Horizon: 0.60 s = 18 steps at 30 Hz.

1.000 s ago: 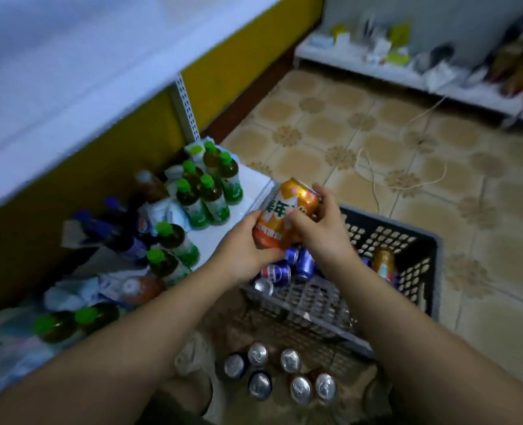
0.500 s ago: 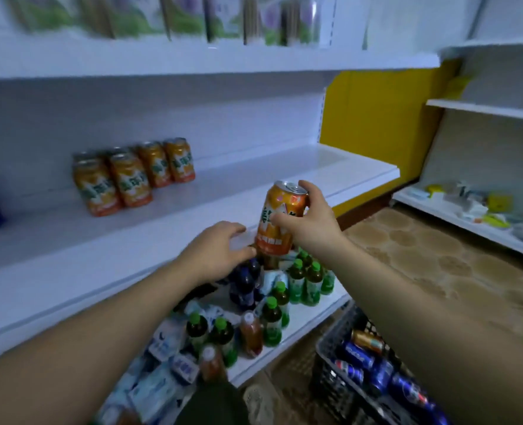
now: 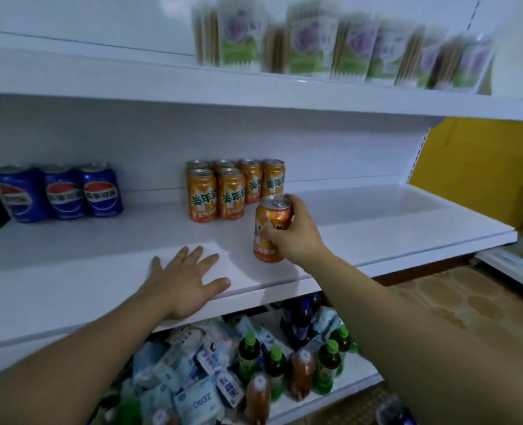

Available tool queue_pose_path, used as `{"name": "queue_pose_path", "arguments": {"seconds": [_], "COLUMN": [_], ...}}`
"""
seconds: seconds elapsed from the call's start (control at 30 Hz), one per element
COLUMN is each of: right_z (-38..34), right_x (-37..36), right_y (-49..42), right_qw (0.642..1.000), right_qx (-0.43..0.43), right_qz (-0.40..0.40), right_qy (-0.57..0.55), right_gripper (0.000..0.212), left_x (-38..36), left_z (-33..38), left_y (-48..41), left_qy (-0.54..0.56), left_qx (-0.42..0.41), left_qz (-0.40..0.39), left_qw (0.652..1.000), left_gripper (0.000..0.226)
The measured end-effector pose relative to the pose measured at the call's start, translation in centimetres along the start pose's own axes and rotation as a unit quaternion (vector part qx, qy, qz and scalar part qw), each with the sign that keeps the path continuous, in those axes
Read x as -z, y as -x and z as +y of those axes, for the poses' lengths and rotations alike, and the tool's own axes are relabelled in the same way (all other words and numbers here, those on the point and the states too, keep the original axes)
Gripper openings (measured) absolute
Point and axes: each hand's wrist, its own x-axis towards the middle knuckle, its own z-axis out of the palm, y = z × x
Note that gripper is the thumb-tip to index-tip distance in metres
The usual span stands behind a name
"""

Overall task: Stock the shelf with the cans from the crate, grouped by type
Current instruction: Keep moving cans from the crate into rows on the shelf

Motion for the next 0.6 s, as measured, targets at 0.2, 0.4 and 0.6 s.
{"name": "queue_pose_path", "arguments": {"seconds": [0.2, 0.4, 0.6], "right_z": [1.0, 1.7, 2.5], "right_x": [-1.0, -2.0, -3.5], "right_y": [-5.6, -10.0, -12.8], "right_qw": [0.997, 0.993, 0.986], "right_qx": [0.005, 0.001, 0.001], "right_qz": [-0.01, -0.001, 0.025], "right_qy": [0.071, 0.119, 0.163], "right_gripper": [0.076, 0.069, 0.057], "left_x": [-0.4, -0.5, -0.5], "left_z": [-0.3, -0.2, -0.2], "left_y": [-0.1, 0.0, -0.1], "left_qy": [0.003, 0.003, 0.001], "left_qx": [-0.003, -0.005, -0.005], "left_qz": [0.002, 0.007, 0.008], "left_qw": [1.0, 1.0, 1.0], "left_gripper": [0.109, 0.108, 0.106]}}
